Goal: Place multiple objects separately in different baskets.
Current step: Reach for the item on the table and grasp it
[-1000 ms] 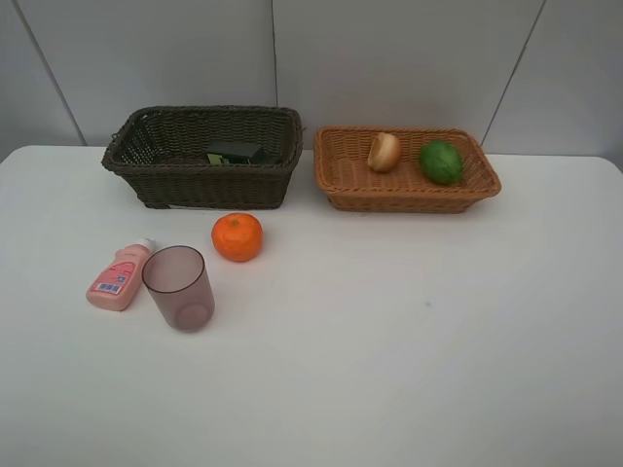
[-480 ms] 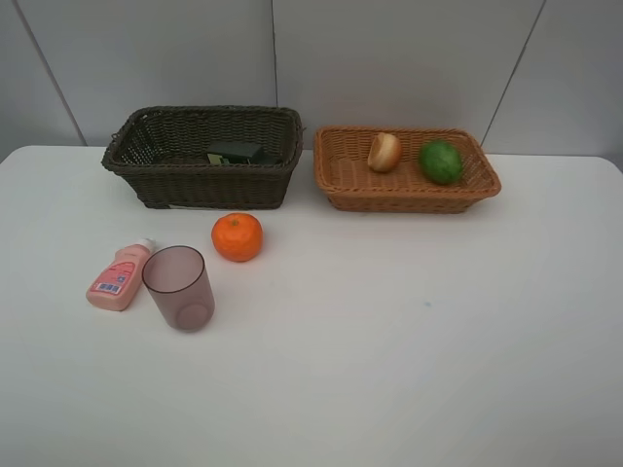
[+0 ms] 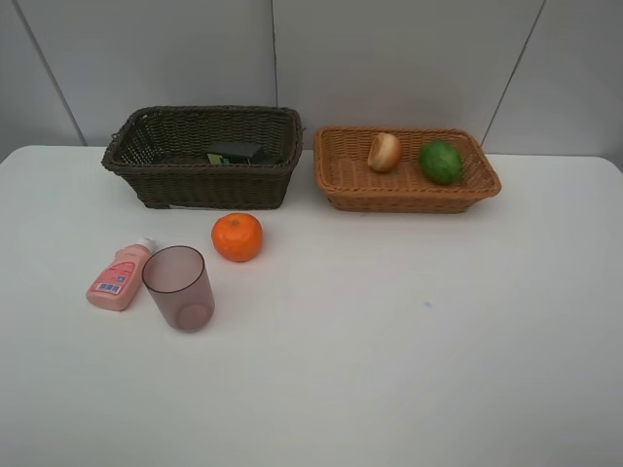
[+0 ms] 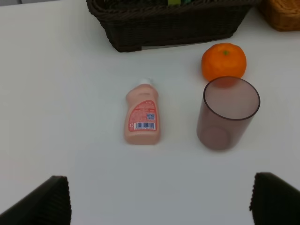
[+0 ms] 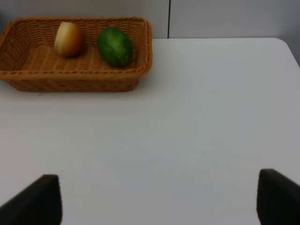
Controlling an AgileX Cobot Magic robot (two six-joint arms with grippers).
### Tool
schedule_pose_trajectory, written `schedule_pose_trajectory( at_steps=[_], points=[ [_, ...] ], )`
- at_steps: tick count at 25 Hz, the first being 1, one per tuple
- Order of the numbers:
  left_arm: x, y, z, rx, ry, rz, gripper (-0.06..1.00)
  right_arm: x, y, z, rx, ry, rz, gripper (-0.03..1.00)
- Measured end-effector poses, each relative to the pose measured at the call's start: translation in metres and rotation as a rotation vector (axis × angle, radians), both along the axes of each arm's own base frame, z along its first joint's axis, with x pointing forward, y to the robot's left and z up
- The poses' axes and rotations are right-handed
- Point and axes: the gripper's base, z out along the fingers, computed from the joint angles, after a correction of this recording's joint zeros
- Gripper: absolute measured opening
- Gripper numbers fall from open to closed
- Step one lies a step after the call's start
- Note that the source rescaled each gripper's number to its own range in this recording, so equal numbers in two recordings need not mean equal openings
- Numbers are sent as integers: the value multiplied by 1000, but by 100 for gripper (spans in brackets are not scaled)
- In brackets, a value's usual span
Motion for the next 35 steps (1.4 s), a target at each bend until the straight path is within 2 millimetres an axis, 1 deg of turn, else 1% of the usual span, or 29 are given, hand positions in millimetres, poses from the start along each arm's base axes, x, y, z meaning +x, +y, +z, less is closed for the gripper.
schedule_pose_trajectory(
  at_steps=[3,5,9,15,18,24,30,35],
  points=[
    [19,-1,14,50,64,-37,99,0,0,0,0,0,0,83],
    [34,-2,20,72,111,-56,99,0,0,0,0,0,0,83],
    [68,-5,24,87,194,-78,99,0,0,0,0,0,0,83],
    [117,-8,7,91,401,-88,99,0,0,0,0,0,0,83],
    [135,-13,-1,102,463,-116,99,0,0,0,0,0,0,83],
    [159,-41,-17,141,494,-260,99,0,0,0,0,0,0,83],
    [178,-81,-21,190,518,-426,99,0,0,0,0,0,0,83],
    [193,-113,-23,221,546,-519,99,0,0,0,0,0,0,83]
  ],
)
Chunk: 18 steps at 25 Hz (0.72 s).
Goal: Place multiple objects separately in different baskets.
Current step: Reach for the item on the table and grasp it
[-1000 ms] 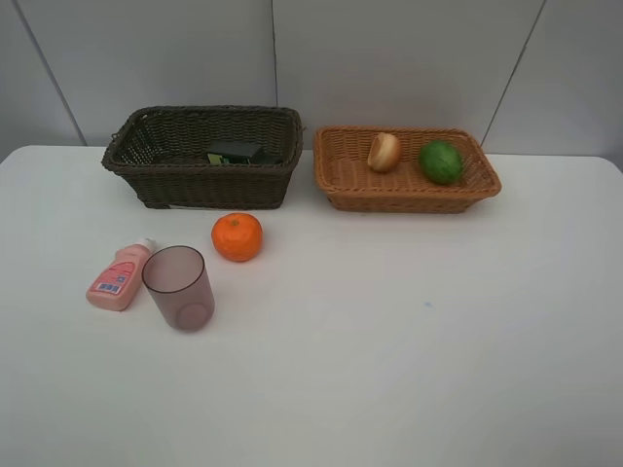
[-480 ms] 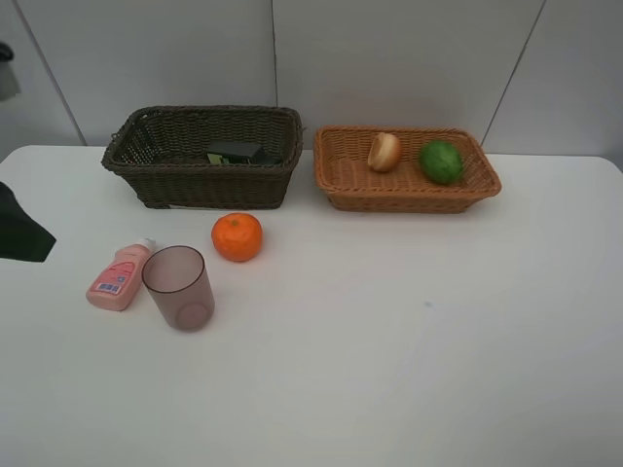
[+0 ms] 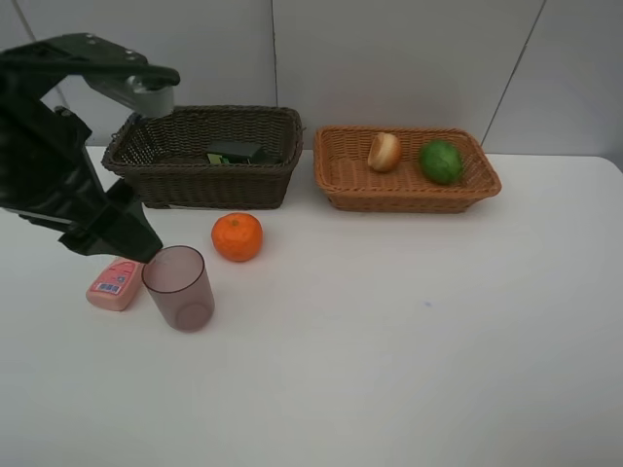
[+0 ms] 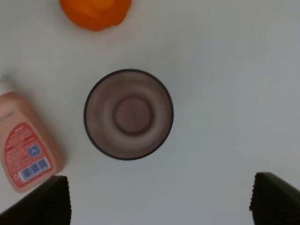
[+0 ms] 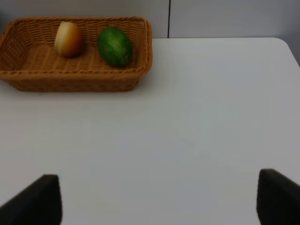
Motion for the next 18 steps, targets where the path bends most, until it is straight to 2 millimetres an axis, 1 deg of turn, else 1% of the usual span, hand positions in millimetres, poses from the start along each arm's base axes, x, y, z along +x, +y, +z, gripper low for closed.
schedule_pose_trajectory(
  at_steps=[5,8,13,18],
  points=[
    [8,-27,-8,39,74,-62,99,0,0,0,0,0,0,83],
    [11,-37,-13,63,120,-66,99,0,0,0,0,0,0,83],
    [15,-42,-27,108,178,-23,99,0,0,0,0,0,0,83],
    [19,-41,-33,140,184,6,99,0,0,0,0,0,0,83]
  ],
)
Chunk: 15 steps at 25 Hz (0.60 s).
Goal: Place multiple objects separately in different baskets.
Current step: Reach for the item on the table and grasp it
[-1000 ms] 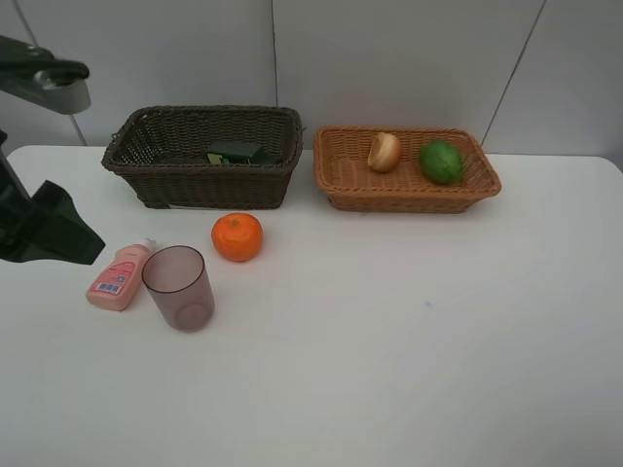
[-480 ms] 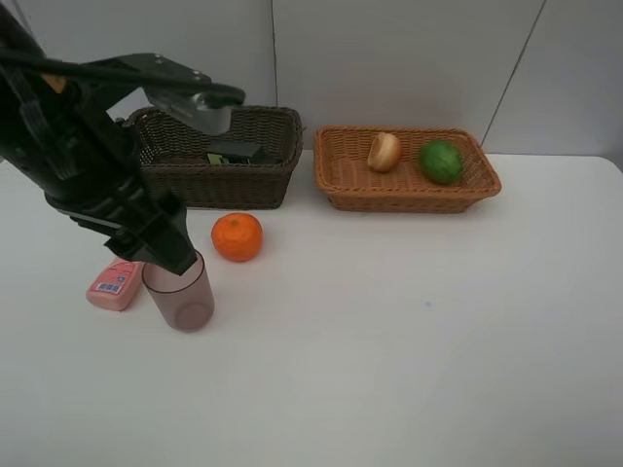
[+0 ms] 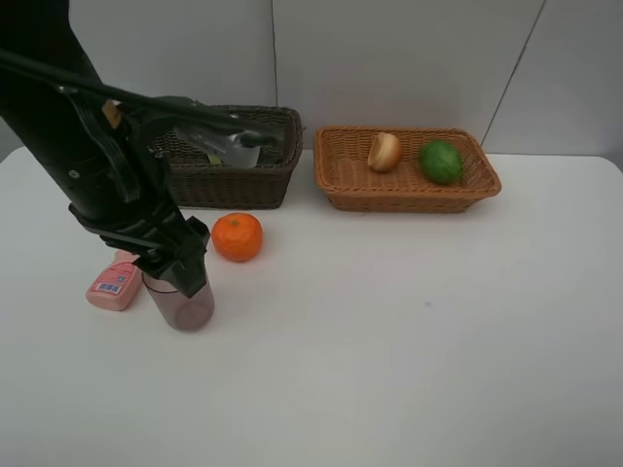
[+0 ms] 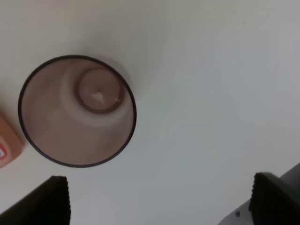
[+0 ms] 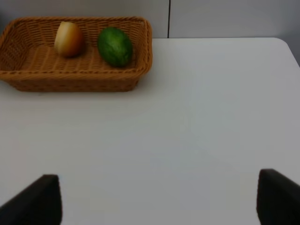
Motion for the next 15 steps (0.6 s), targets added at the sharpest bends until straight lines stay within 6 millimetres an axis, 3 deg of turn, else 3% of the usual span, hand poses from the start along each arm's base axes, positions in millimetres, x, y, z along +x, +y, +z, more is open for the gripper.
schedule_pose_trajectory(
  at_steps=[15],
  points=[
    [9,-10,-22,28,16,-15,99,0,0,0,0,0,0,83]
  ],
)
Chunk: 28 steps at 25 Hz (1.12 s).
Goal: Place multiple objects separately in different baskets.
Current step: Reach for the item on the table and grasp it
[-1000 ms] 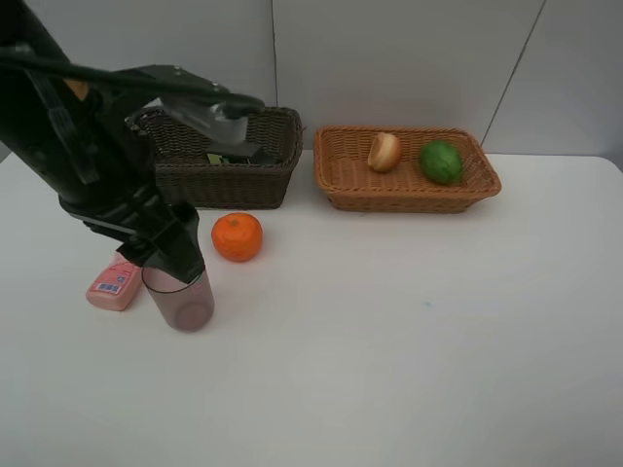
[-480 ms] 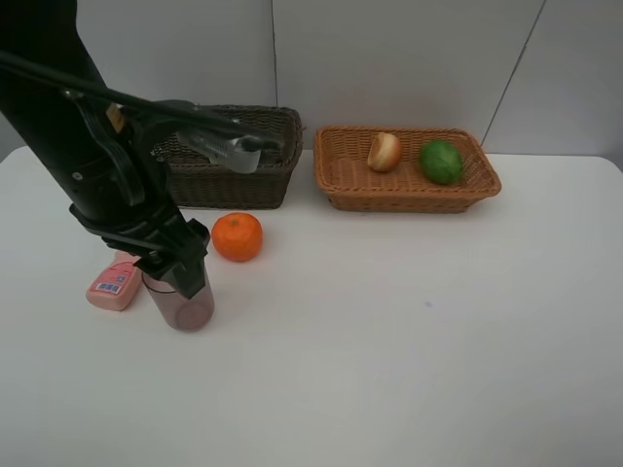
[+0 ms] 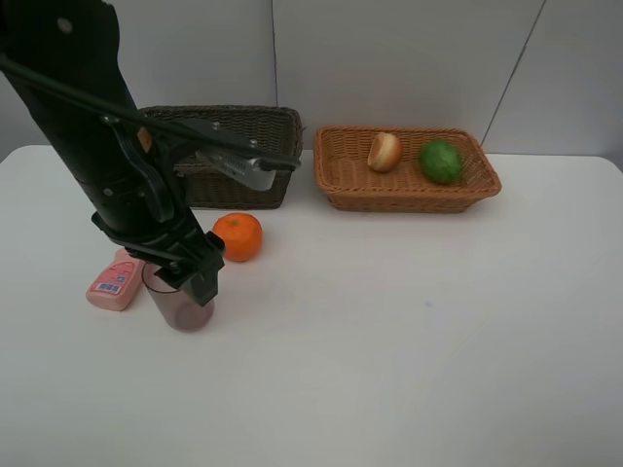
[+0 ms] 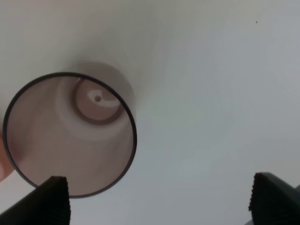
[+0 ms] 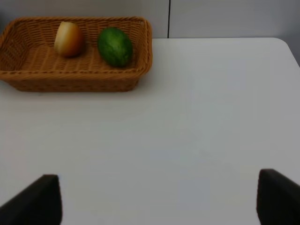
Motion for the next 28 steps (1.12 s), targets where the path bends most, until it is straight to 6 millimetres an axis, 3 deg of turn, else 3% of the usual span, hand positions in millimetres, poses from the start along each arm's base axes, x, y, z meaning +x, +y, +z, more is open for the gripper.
schedule_pose_trajectory(
  at_steps=[8,18,28],
  points=[
    [5,-4,-17,26,34,-1,99,0,0,0,0,0,0,83],
    [7,-8,-22,23,12,-18,99,0,0,0,0,0,0,83],
    [10,-9,-46,68,47,-29,99,0,0,0,0,0,0,83]
  ],
)
